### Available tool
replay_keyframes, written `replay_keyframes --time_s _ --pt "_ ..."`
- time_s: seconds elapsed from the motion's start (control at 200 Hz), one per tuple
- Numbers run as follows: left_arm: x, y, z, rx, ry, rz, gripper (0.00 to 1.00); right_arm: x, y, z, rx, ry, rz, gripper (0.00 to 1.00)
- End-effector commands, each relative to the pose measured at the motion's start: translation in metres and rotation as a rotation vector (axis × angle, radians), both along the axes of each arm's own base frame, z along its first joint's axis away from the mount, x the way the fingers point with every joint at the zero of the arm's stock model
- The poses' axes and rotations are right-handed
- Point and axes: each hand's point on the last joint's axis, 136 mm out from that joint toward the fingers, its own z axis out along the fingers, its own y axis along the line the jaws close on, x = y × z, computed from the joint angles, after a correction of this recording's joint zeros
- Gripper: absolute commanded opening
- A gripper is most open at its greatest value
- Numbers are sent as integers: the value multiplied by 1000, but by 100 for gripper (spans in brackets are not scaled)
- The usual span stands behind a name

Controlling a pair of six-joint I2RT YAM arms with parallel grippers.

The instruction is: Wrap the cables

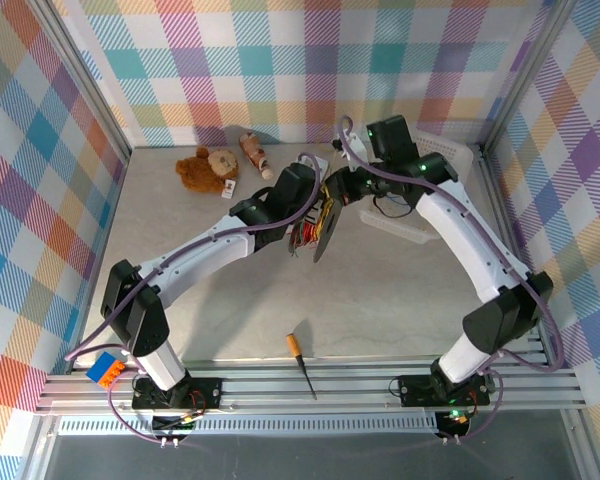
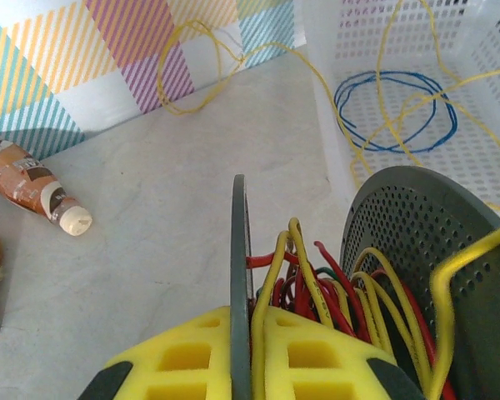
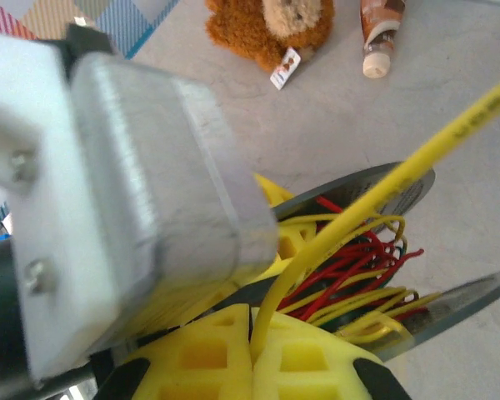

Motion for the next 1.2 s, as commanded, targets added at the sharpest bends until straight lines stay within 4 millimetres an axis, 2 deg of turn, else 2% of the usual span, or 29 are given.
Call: replay_keyframes --time_s 0.0,0.125,0.22,0.335,0.49,0.635,0.76,0.89,1.04,1.195 --pt "-14 3 -33 132 94 -48 0 -8 -1 84 168 -324 40 0" --pt "-17 -2 -34 132 114 -72 0 -5 -6 96 181 -426 15 0" --pt "-20 -2 -33 131 114 -85 0 17 -19 95 135 -447 -75 0" --pt "-23 0 -33 146 120 -101 0 42 -30 69 25 -316 -143 0" --pt "-27 4 -34 190 119 -120 0 52 -35 36 -72 -176 -161 0" --pt "-31 9 -31 229 108 -141 0 66 -61 4 -142 -23 -248 0" --pt "-41 5 -28 236 119 -213 0 75 -74 -19 -144 90 -269 0" --pt "-50 2 -33 266 158 -287 0 77 -70 -39 -164 202 -219 0" --pt "-53 0 -43 320 202 -324 0 75 -60 -52 -157 296 -167 0" --pt "-58 -3 -45 310 204 -362 0 88 -69 -72 -246 338 -202 0"
